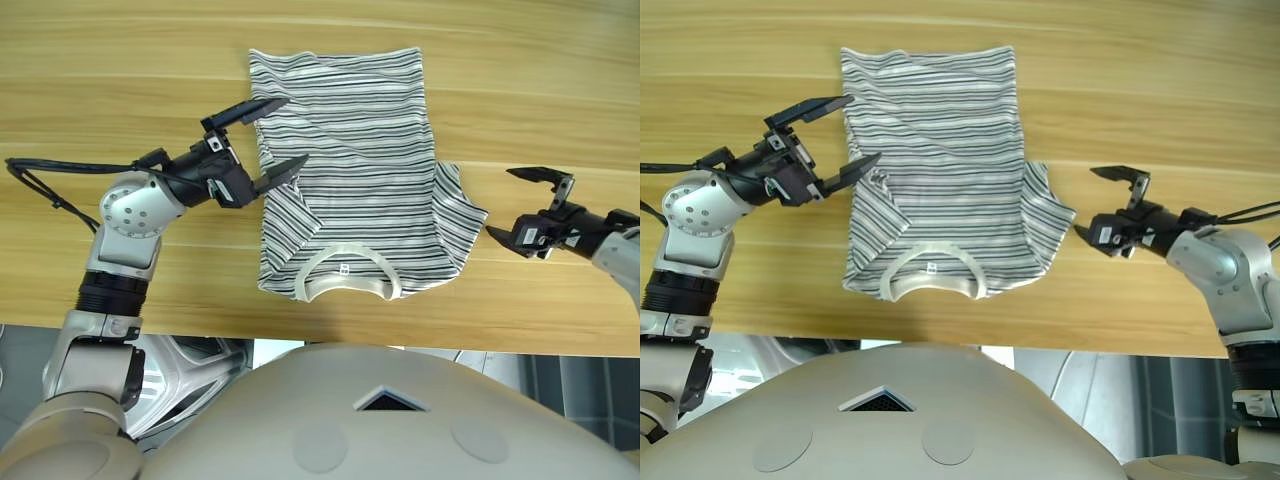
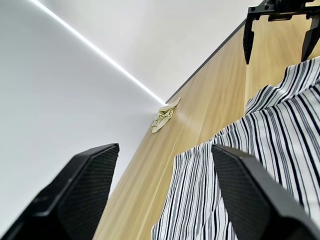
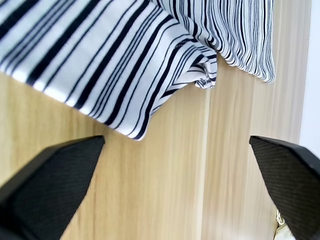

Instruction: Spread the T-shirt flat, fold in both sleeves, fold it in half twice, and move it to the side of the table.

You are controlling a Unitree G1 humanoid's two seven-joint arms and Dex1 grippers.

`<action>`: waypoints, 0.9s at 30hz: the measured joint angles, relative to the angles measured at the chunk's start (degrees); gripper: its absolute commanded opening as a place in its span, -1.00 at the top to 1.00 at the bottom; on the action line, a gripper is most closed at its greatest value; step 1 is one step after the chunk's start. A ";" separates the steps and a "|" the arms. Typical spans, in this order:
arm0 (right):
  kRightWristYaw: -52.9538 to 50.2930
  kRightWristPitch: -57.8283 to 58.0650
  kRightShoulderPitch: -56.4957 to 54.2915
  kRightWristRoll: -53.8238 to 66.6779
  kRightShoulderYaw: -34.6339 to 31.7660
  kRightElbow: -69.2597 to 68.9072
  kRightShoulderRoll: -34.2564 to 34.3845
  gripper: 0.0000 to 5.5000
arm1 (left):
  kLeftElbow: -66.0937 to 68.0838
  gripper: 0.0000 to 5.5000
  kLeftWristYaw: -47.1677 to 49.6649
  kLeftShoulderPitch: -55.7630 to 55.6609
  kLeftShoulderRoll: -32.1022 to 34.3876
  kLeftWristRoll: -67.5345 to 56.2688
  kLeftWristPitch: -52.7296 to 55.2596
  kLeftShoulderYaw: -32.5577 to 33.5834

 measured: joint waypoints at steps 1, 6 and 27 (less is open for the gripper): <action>-0.01 0.39 -0.42 0.02 0.46 -0.21 0.24 -0.88 | 0.00 -0.25 0.00 0.00 -0.04 0.02 0.02 0.00; -0.07 0.90 -2.58 0.25 3.88 -0.87 2.96 -0.51 | -0.01 -0.25 0.08 0.00 -0.39 0.64 0.09 0.03; 1.10 1.75 -0.21 1.21 5.45 -2.39 2.29 0.90 | 0.09 -0.25 0.58 -0.37 -1.53 2.28 0.13 -0.03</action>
